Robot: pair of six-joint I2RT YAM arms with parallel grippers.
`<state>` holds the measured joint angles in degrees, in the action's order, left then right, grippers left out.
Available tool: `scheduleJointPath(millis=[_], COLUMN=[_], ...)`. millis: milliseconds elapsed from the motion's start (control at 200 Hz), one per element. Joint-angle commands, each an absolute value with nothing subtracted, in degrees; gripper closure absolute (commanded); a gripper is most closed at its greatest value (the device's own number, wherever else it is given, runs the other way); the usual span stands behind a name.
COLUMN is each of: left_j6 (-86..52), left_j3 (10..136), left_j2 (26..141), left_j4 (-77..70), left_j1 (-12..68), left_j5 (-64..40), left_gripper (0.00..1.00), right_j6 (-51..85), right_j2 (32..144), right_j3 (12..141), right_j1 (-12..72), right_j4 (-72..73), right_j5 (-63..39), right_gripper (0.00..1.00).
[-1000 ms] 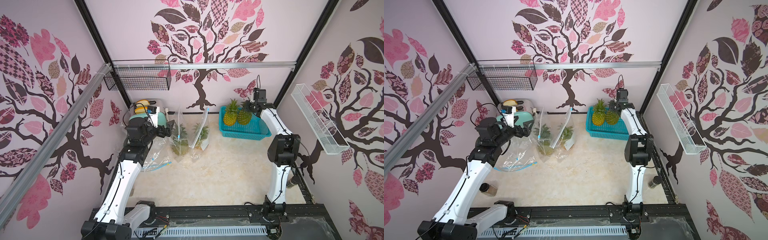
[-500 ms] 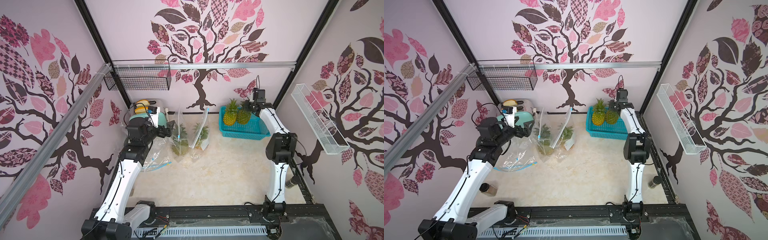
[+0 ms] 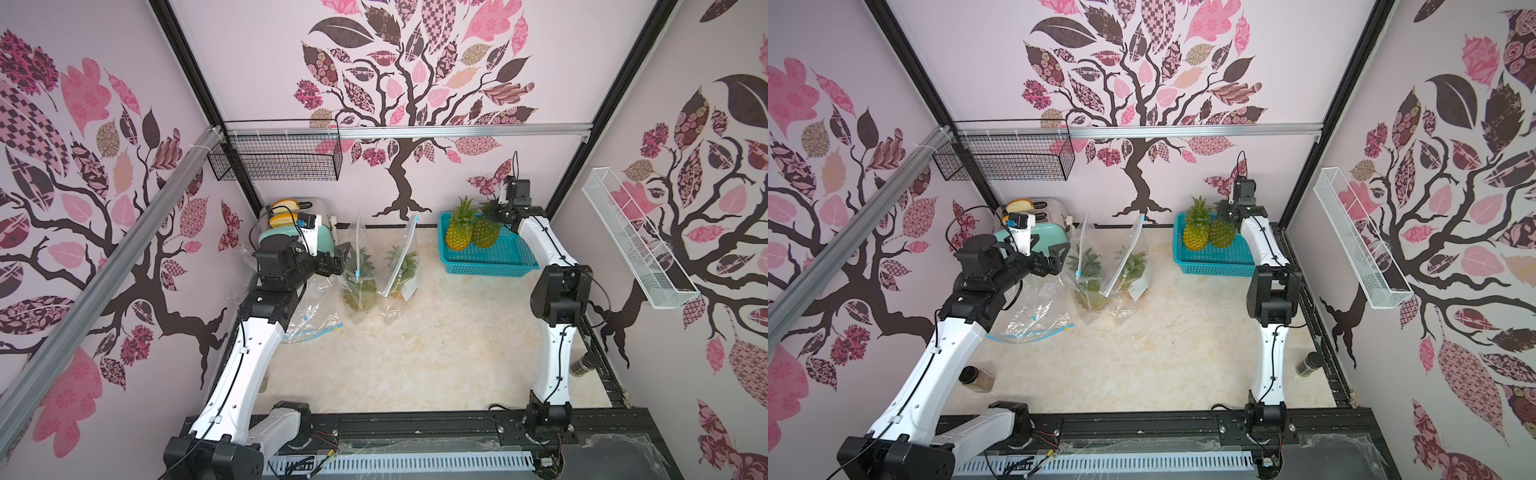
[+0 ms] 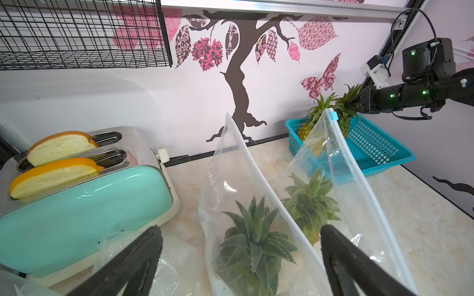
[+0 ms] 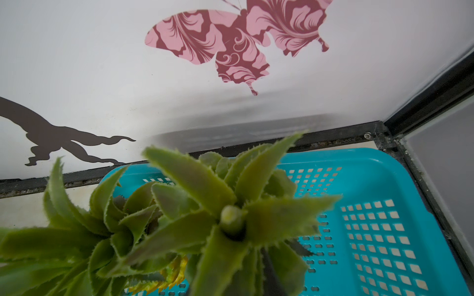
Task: Open the zip-top bag and take out the pineapple
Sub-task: Place the pineapple in the basket.
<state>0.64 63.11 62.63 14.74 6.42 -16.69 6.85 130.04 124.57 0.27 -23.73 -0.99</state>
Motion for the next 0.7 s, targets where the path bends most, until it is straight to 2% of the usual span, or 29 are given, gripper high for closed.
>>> scheduleJointPath(millis=[0, 500, 695], left_j6=[1.58, 1.49, 1.43], left_j3=[63.61, 63.63, 63.63], left_j2=[62.84, 63.11, 63.02], left_j4=[14.72, 14.81, 14.79], left_j1=[6.5, 6.51, 6.54], left_j5=[-16.96, -17.23, -17.36], left_gripper=[0.02, 0.02, 0.02], right_j6=[6.24, 5.38, 5.64], right_j2=[130.43, 130.81, 129.73], right_j3=[127.71, 124.9, 121.67], right_j1=[0.28, 0.27, 0.22], right_j4=[-18.06, -17.64, -15.74], right_j5=[-3.72, -3.81, -3.34], right_gripper=[1.0, 1.0, 0.94])
